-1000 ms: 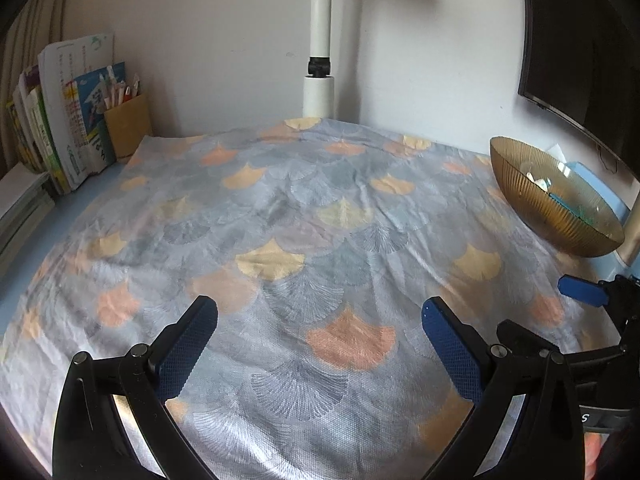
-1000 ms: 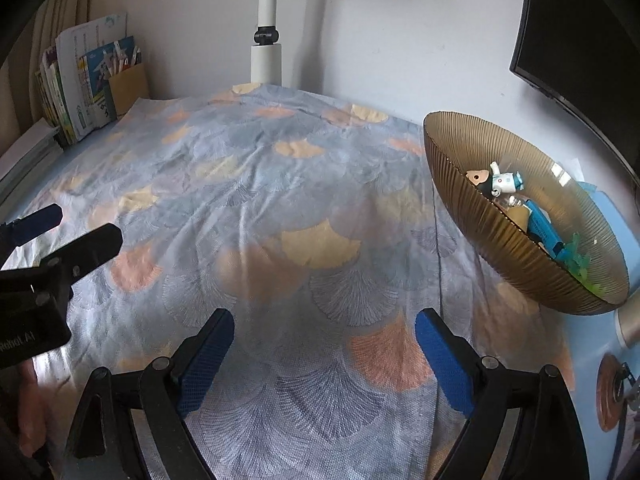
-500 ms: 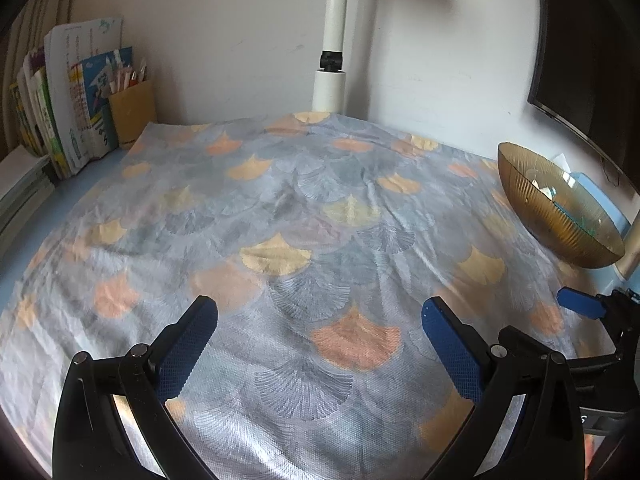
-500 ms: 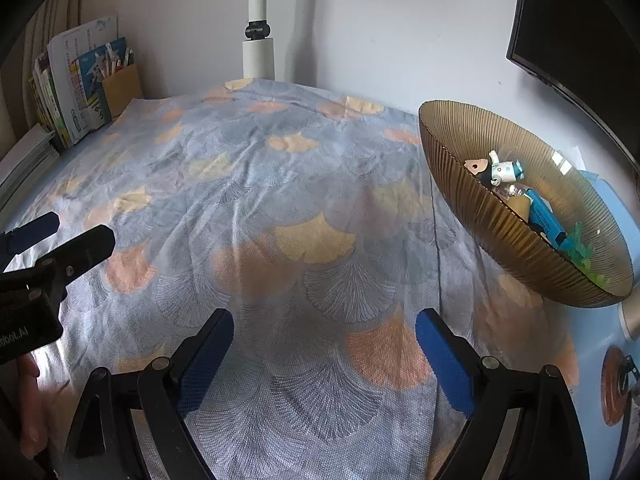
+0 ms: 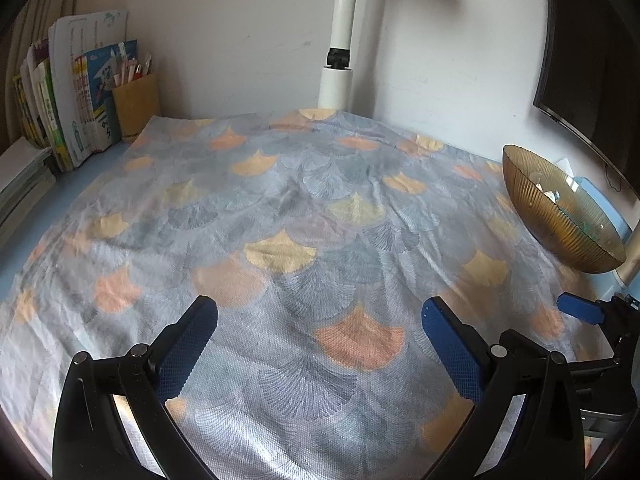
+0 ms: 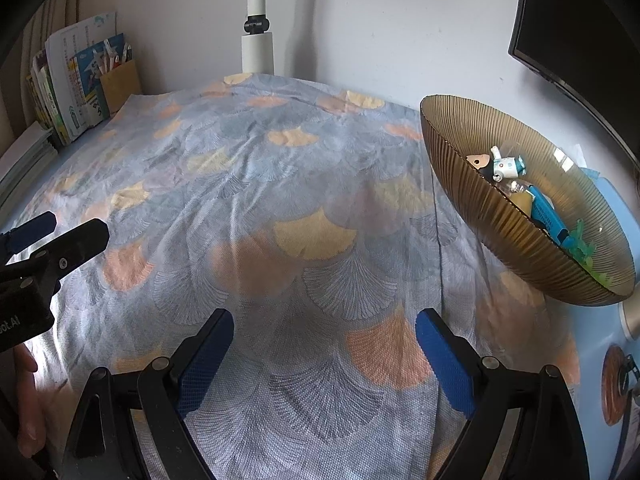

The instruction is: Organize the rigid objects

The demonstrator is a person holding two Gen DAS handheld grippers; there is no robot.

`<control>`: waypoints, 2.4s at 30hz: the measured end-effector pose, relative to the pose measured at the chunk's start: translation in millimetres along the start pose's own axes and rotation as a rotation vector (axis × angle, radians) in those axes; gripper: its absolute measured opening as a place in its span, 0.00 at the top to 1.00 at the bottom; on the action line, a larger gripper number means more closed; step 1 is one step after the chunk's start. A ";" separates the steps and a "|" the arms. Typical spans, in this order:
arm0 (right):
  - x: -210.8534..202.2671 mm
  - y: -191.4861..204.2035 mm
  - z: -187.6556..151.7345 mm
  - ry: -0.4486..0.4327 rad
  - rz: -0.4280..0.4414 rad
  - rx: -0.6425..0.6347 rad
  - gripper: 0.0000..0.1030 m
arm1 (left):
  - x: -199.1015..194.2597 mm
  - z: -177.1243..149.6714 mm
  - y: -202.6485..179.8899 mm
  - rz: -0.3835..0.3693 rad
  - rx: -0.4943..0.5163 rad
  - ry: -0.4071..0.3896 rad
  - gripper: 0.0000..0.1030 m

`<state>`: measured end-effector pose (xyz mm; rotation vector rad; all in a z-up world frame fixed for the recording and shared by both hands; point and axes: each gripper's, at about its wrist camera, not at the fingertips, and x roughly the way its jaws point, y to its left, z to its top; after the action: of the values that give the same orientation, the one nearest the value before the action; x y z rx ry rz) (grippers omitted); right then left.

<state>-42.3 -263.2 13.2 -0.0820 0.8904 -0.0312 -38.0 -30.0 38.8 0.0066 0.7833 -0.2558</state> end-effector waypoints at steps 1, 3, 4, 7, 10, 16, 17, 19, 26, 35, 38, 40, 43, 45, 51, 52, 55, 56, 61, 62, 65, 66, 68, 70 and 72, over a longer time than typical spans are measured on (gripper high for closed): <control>0.1 -0.1 0.0 0.000 0.000 0.000 0.11 | 0.3 0.2 0.7 -0.003 -0.002 0.002 0.01; -0.1 -0.1 0.1 0.000 0.001 0.001 0.11 | 0.6 0.5 1.4 -0.004 -0.007 0.004 0.01; -0.1 -0.3 0.1 0.000 0.001 0.001 0.11 | 0.5 0.6 1.6 -0.004 -0.009 0.004 0.01; 0.0 -0.5 0.1 0.000 0.002 -0.001 0.11 | 0.4 0.6 1.4 -0.004 -0.008 0.004 0.01; -0.1 -0.2 0.0 0.000 0.002 -0.001 0.11 | 0.5 0.7 1.4 -0.003 -0.007 0.004 0.01; 0.8 0.1 -0.4 0.001 0.002 -0.002 0.11 | 0.8 0.6 1.2 0.003 -0.007 0.005 0.01; 0.8 0.2 -0.5 0.001 0.003 -0.002 0.11 | 0.9 0.5 0.8 0.006 -0.007 0.006 0.01; 1.4 0.4 -0.6 0.001 0.006 -0.002 0.11 | 1.0 0.7 1.5 0.014 -0.011 0.005 0.01; 2.0 0.0 -0.3 0.007 0.011 0.000 0.11 | 4.2 1.8 5.1 0.015 -0.031 0.032 0.01; 2.0 0.0 -0.7 0.013 0.013 -0.001 0.11 | 7.0 2.4 10.8 0.005 -0.069 0.054 0.01; 2.0 0.0 -1.2 0.013 0.013 0.001 0.11 | 7.4 2.6 11.5 0.002 -0.076 0.060 0.01; 2.3 0.4 -1.1 0.013 0.013 0.000 0.11 | 7.4 2.6 11.8 0.001 -0.079 0.062 0.01; 2.5 0.6 -1.4 0.015 0.013 -0.001 0.11 | 7.3 2.7 12.1 0.002 -0.084 0.061 0.01; 2.3 0.6 -1.6 0.014 0.013 0.000 0.11 | 7.5 2.6 12.1 0.004 -0.086 0.063 0.01; 1.7 1.0 -2.0 0.018 0.016 -0.001 0.11 | 8.5 2.5 13.1 0.004 -0.092 0.070 0.01; 0.8 1.3 -2.5 0.015 0.017 0.000 0.11 | 8.8 2.6 13.0 0.004 -0.093 0.071 0.01; 1.0 1.9 -3.2 0.018 0.015 0.000 0.11 | 9.8 2.4 13.1 0.000 -0.092 0.077 0.01; 1.2 1.9 -3.0 0.021 0.015 0.001 0.11 | 10.5 2.4 13.5 0.000 -0.092 0.078 0.01; 2.0 0.8 -2.2 0.029 0.020 0.006 0.11 | 13.0 1.7 14.1 0.003 -0.100 0.089 0.01; 2.1 0.8 -2.1 0.030 0.020 0.006 0.11 | 13.9 1.3 14.3 0.004 -0.102 0.094 0.01; 2.5 0.8 -1.8 0.033 0.022 0.005 0.11 | 17.1 0.8 14.9 0.014 -0.113 0.114 0.01; 2.6 0.8 -1.7 0.033 0.022 0.006 0.11 | 17.2 0.8 15.6 0.018 -0.117 0.115 0.01; 2.3 0.8 -1.8 0.031 0.026 0.006 0.11 | 16.8 0.9 17.0 0.015 -0.123 0.112 0.01; 2.4 0.5 -1.9 0.031 0.027 0.007 0.11 | 17.9 0.3 17.6 0.021 -0.128 0.119 0.01; 2.2 1.1 -2.2 0.035 0.028 0.008 0.11 | 20.7 0.3 17.9 0.032 -0.131 0.132 0.01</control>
<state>-42.6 -262.3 10.1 -0.0622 0.9260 -0.0101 -19.7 -17.4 22.9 -0.0881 0.9294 -0.1750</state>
